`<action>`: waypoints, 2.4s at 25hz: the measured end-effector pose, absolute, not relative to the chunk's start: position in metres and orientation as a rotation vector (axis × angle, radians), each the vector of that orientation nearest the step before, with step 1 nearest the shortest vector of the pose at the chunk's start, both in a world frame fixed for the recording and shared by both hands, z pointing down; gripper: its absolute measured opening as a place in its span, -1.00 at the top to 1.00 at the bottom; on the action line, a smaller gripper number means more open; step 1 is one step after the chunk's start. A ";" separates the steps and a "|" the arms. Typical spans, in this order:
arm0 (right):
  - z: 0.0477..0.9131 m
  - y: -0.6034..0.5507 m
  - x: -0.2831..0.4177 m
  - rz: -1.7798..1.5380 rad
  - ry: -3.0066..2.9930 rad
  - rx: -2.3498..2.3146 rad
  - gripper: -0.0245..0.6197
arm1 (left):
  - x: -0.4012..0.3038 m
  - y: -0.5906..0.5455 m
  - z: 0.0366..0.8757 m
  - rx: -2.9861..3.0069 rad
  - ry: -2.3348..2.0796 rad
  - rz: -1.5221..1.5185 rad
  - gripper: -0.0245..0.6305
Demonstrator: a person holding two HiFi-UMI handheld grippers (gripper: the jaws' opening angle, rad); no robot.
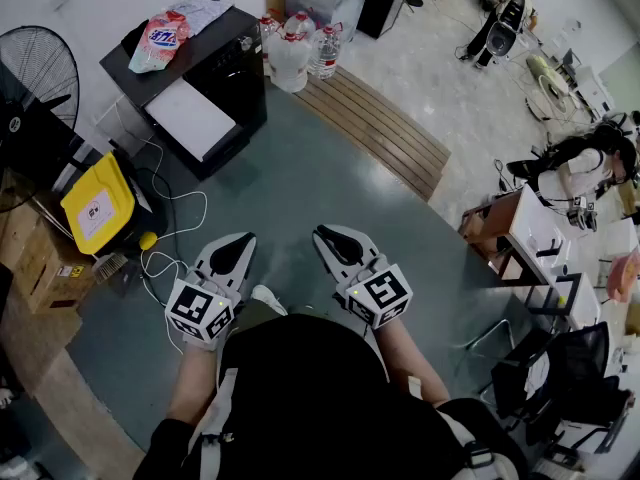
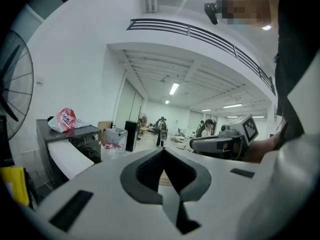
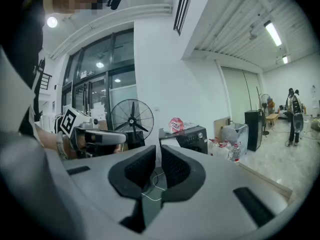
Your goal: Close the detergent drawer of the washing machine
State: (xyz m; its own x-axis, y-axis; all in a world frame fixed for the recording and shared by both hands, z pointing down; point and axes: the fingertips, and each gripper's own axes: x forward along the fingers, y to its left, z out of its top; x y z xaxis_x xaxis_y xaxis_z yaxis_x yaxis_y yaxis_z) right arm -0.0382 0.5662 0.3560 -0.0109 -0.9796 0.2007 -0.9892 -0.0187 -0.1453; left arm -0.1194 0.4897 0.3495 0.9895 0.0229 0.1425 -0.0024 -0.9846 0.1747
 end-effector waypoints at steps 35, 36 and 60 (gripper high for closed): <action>0.420 0.319 0.008 0.567 -2.336 1.860 0.77 | -0.149 0.258 0.429 2.737 -0.540 0.228 0.89; 0.422 0.308 0.014 0.574 -2.352 1.827 0.77 | -0.142 0.250 0.431 2.724 -0.564 0.236 0.89; 0.506 0.153 0.146 0.692 -2.551 1.131 0.58 | -0.013 0.144 0.503 2.485 -0.987 0.590 0.80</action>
